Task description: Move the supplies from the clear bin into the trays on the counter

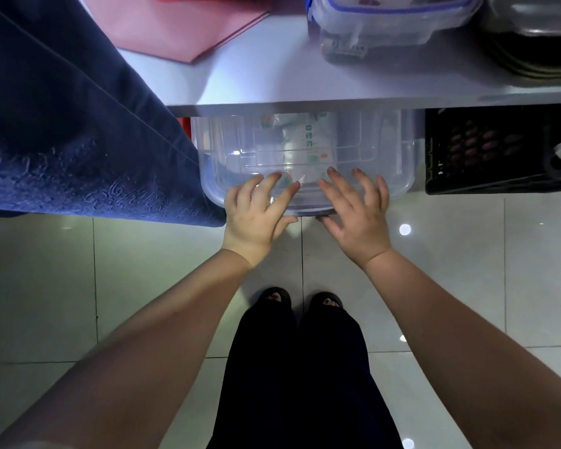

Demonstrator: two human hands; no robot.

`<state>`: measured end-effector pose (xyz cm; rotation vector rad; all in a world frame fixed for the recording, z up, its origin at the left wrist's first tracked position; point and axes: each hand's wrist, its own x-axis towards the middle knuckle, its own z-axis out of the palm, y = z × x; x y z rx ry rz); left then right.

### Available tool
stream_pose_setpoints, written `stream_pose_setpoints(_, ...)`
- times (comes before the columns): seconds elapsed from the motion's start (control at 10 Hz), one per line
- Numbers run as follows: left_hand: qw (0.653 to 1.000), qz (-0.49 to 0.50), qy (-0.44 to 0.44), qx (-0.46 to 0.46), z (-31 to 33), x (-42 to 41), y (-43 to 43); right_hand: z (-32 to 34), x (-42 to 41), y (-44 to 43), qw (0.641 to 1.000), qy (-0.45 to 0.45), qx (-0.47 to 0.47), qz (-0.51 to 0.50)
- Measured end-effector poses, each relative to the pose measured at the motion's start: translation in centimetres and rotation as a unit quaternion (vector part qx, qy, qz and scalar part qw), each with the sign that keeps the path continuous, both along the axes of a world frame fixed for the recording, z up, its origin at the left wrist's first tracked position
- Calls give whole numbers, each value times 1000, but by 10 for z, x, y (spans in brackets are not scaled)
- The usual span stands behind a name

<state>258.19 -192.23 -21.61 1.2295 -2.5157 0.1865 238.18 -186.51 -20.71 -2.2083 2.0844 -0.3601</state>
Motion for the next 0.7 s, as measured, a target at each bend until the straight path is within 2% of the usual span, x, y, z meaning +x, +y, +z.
stream_pose_setpoints(0.1,998,-26,-37,39,11,-1,-6,7,3,-5,997,-69,-17,-37)
stream_pose_setpoints(0.2,994,-25,-16,102,25,-5,-10,15,7,-13,990,-120,-14,-75)
stream_pose_setpoints(0.4,970,-5,-63,233,76,-22,-13,61,7,-19,980,-142,88,-104)
stream_pose_setpoints(0.5,971,-62,-70,220,134,-50,-9,119,-13,-4,971,-167,62,-159)
stream_pose_setpoints(0.6,977,-138,-39,154,213,-95,-3,190,-52,30,964,-156,-26,-213)
stream_pose_setpoints(0.7,974,-197,24,113,290,-148,20,259,-93,75,956,-108,-91,-258)
